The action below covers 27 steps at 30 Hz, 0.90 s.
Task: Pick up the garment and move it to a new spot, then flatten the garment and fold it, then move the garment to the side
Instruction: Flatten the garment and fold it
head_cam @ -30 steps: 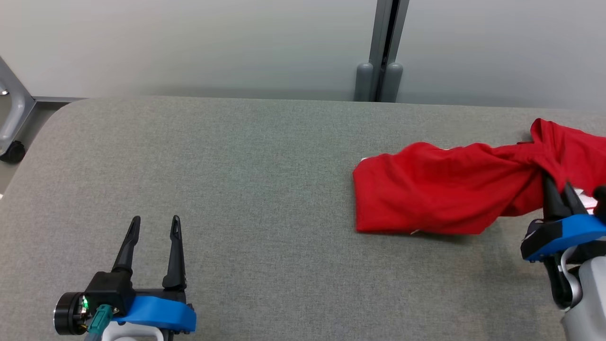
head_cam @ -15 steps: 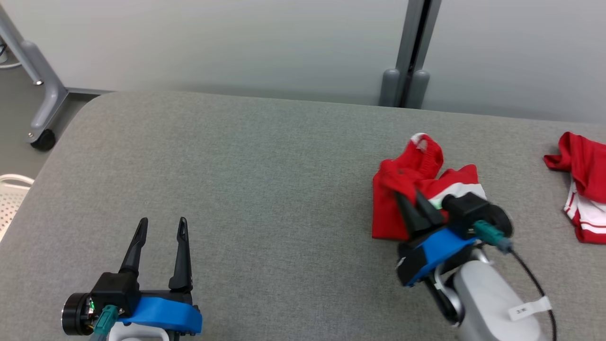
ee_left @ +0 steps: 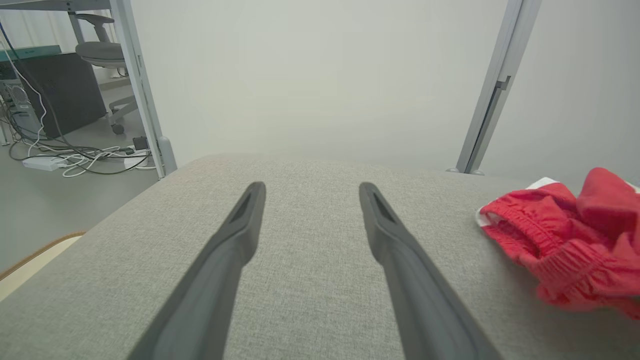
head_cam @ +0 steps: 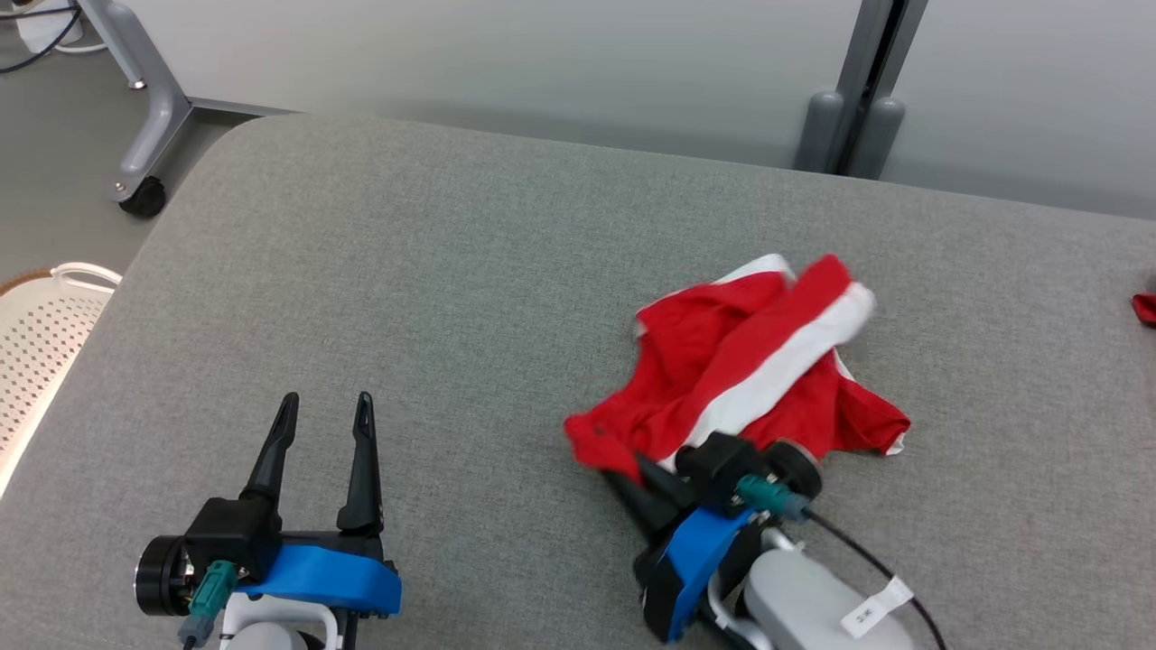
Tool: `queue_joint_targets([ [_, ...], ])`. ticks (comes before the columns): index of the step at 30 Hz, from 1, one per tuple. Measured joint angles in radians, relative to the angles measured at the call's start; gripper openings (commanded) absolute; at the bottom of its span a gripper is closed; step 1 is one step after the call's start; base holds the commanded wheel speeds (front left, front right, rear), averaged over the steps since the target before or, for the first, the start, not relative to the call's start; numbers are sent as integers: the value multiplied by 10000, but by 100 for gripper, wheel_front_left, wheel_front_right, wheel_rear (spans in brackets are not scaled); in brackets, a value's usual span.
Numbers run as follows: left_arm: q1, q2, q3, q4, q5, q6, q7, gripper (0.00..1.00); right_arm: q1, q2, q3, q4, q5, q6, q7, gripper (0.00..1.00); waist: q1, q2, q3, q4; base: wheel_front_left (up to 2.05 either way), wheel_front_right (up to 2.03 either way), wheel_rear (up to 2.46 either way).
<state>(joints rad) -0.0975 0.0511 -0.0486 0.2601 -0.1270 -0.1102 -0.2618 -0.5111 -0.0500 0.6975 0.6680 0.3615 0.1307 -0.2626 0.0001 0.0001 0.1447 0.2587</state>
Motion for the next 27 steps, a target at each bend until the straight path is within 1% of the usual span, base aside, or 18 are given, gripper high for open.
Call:
queue_joint_targets([
  [1,-19,0,-6,4,-38,29,0,100,5,-2,301,42,130,0,2,0,0,0,22,13,0,0,0],
  [2,-22,2,-13,17,-44,40,0,100,10,4,619,107,328,0,0,7,0,0,27,11,0,0,0],
  [3,-21,2,-29,46,-50,40,0,100,15,4,928,219,477,0,0,37,0,0,22,1,0,0,0],
  [4,-21,0,-50,81,-50,42,0,100,47,8,1154,270,637,0,2,93,-1,-1,14,-14,0,0,0],
  [5,-21,2,-69,102,-52,52,0,100,46,6,1331,303,736,0,2,100,0,-1,5,-36,0,0,0],
  [10,-18,0,-31,117,-46,125,0,100,118,2,1793,284,909,0,0,100,-1,-1,-92,-295,0,0,0],
  [11,27,-4,2,109,-35,128,0,100,332,4,1645,199,629,0,0,100,-1,0,-184,-499,0,0,0],
  [14,134,-4,71,102,-27,132,0,100,641,2,1220,-98,113,0,0,100,-1,-1,-283,-720,0,0,0],
  [16,157,-2,128,100,-10,138,0,100,948,-56,725,-533,-211,0,0,100,-1,0,-366,-868,0,0,0],
  [18,240,-4,197,82,40,140,0,100,1265,-247,94,-1007,-443,0,0,100,-2,-1,-456,-1021,0,0,0],
  [23,470,-6,357,48,111,136,0,100,2050,-777,-1975,-2038,-989,0,2,100,-1,-1,-676,-1445,0,0,0],
  [27,622,-4,491,27,207,125,0,100,2757,-884,-3599,-2759,-1430,0,0,100,-1,-1,-869,-1774,0,0,0],
])
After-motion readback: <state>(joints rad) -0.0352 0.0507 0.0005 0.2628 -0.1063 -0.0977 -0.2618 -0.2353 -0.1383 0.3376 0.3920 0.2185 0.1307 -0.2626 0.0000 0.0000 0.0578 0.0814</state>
